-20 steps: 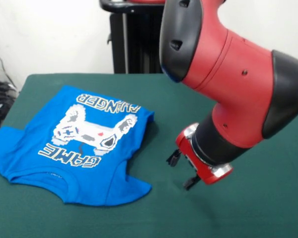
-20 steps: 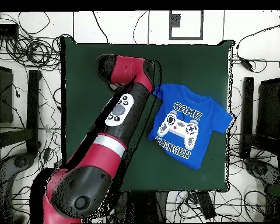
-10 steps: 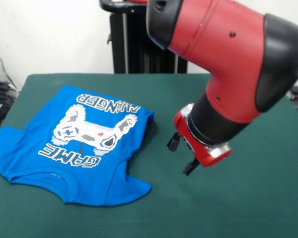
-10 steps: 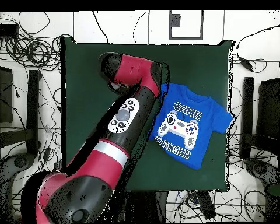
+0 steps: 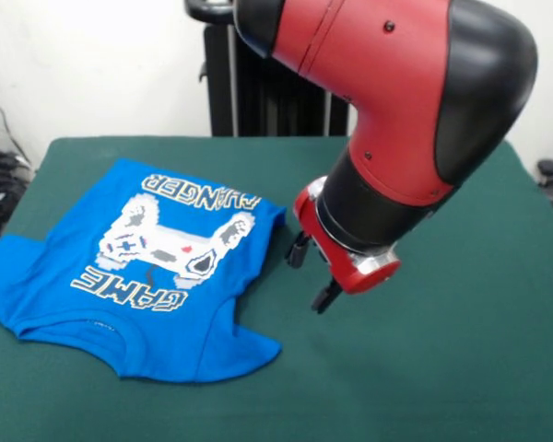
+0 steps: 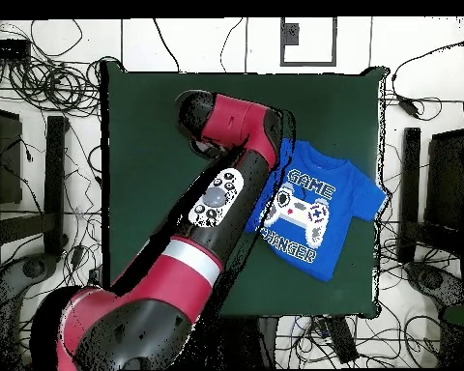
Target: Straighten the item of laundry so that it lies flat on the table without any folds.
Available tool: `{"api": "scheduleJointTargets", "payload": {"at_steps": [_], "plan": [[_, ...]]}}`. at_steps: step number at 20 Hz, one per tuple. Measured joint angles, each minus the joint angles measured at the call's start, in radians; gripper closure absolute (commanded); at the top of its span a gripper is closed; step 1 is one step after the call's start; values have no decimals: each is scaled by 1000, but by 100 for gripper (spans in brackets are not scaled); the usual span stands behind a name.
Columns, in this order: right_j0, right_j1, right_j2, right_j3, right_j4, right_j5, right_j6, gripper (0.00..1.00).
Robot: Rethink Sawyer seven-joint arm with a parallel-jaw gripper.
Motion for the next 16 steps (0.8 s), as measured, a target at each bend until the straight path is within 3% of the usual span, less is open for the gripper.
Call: {"api": "scheduleJointTargets", "payload": {"at_steps": [16], "plan": [[-29,-1,26,9,-19,-68,0,0]]}}
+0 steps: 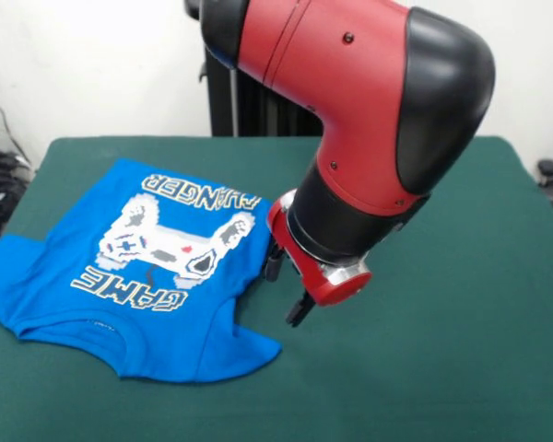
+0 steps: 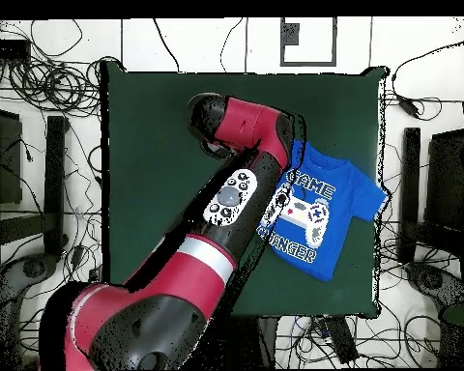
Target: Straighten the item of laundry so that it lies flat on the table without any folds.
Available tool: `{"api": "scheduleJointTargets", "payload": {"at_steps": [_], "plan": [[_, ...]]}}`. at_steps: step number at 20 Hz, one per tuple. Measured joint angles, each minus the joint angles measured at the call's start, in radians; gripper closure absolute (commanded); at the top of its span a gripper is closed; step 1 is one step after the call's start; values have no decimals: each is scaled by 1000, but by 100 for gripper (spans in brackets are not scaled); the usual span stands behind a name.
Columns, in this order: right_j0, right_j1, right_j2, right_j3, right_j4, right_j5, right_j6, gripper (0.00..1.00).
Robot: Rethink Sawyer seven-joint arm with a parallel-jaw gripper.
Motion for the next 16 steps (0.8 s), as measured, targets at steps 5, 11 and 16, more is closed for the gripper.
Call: {"api": "scheduleJointTargets", "payload": {"at_steps": [5,11,16], "plan": [[-1,0,10,2,-1,-7,0,0],[-1,-2,20,5,-34,-7,0,0],[-4,-6,28,7,-63,-7,0,0]]}}
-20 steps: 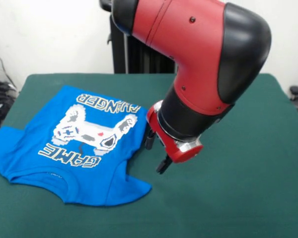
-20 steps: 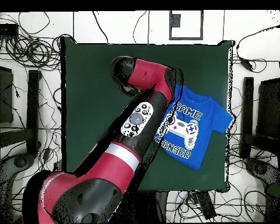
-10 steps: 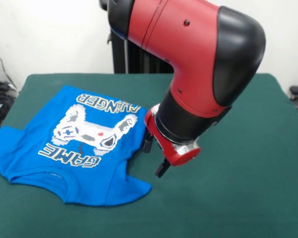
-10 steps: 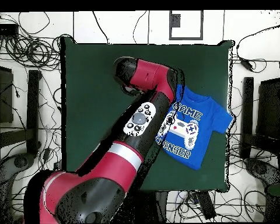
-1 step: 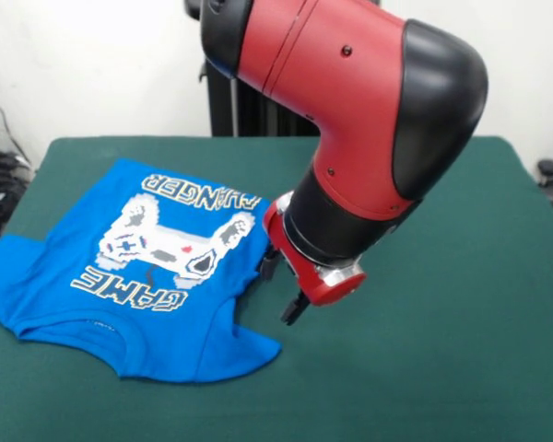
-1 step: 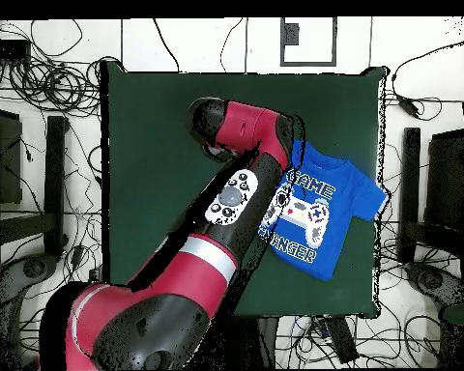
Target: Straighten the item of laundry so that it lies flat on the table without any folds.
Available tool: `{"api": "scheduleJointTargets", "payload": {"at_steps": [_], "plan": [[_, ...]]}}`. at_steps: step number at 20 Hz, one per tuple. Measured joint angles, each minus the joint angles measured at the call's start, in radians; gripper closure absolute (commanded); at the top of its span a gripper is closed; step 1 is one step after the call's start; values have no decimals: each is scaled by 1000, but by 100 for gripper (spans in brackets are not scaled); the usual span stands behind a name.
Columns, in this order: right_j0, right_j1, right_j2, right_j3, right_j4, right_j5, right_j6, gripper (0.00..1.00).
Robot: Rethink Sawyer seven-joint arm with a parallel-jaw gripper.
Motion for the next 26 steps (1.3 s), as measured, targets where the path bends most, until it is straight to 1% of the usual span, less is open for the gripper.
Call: {"api": "scheduleJointTargets", "payload": {"at_steps": [10,19,26], "plan": [[-23,-10,20,9,-50,0,0,0],[-23,-29,45,24,-93,0,0,0],[-24,-26,45,24,-102,0,0,0]]}}
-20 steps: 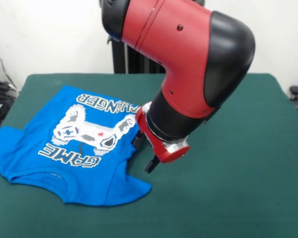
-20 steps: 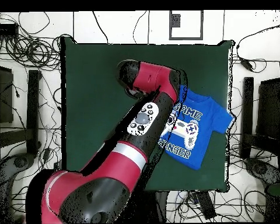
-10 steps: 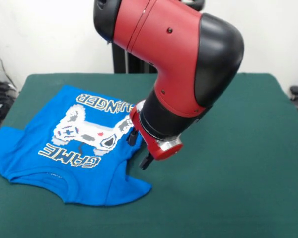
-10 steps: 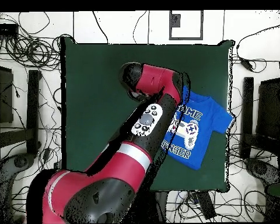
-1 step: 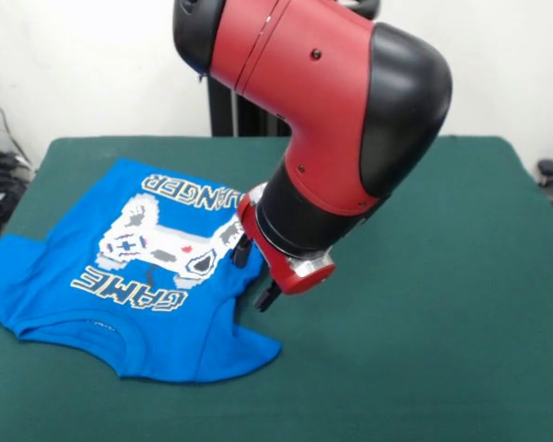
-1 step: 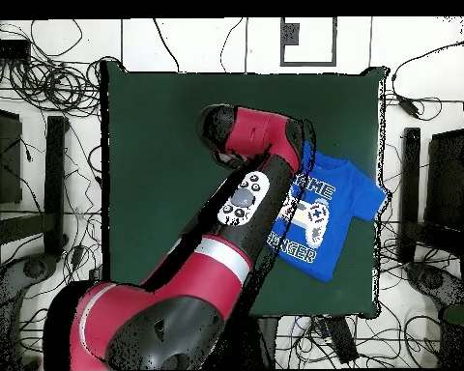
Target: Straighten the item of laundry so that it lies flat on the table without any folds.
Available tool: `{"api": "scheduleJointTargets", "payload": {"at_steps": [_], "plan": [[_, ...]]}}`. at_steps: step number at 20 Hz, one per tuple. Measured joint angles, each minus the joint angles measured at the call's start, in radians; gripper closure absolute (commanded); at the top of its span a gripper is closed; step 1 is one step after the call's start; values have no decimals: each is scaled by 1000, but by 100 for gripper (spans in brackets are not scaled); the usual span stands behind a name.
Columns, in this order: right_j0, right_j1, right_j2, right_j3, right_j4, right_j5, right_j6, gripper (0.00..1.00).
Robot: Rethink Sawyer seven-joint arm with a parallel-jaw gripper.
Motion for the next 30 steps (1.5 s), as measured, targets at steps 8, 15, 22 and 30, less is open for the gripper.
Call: {"api": "scheduleJointTargets", "payload": {"at_steps": [8,15,22,30], "plan": [[-2,3,-1,-1,0,0,0,0],[-6,6,-16,-5,-15,0,0,0],[-14,6,-42,-10,-41,0,0,0],[-43,6,-66,-21,-43,-14,0,0]]}}
